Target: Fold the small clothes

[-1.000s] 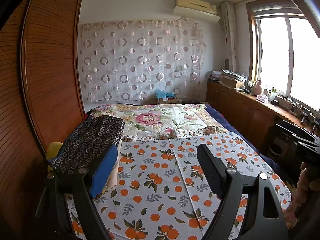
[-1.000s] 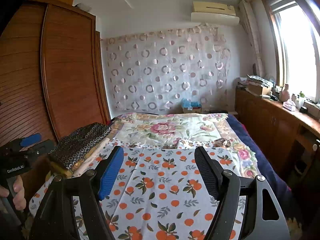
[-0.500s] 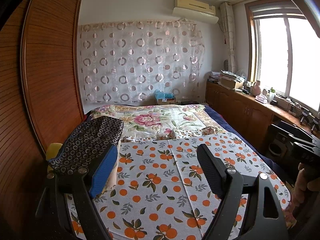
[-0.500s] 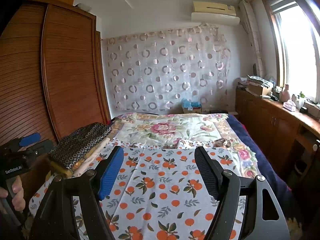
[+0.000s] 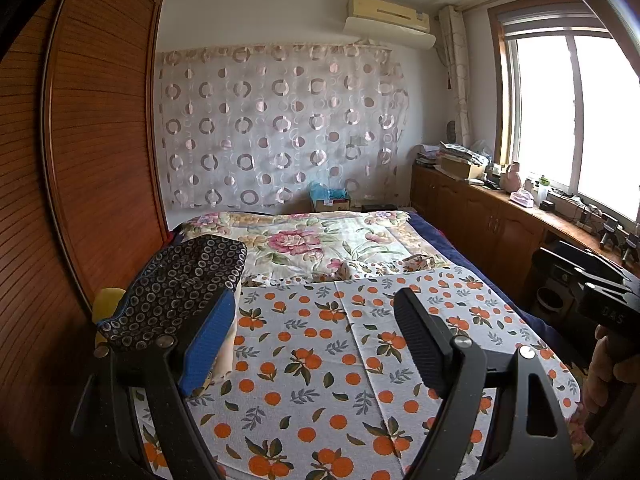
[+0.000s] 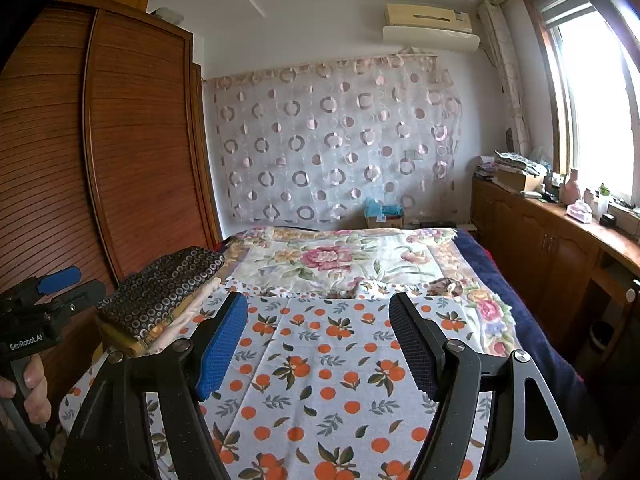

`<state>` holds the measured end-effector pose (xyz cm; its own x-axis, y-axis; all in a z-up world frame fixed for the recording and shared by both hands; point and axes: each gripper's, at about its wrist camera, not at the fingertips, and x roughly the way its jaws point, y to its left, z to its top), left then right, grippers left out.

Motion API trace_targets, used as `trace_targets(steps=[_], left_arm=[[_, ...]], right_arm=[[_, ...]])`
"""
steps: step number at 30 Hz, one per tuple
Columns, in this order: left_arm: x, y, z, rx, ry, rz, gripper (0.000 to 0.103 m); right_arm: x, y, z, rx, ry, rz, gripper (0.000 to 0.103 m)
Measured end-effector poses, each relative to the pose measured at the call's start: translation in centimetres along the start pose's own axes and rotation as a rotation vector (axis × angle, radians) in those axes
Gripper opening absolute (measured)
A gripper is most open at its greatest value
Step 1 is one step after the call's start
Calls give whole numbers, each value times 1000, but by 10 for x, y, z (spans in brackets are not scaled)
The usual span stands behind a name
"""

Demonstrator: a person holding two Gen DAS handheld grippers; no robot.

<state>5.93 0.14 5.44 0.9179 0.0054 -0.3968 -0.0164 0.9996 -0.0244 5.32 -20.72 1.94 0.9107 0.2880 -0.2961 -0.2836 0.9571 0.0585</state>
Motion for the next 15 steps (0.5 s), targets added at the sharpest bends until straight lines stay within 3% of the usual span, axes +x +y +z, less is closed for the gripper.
trace_targets(steps=[15], left_arm=[[0, 0, -2, 0, -3, 0, 82]], right_arm=[[2, -1, 0, -2, -2, 2, 75]])
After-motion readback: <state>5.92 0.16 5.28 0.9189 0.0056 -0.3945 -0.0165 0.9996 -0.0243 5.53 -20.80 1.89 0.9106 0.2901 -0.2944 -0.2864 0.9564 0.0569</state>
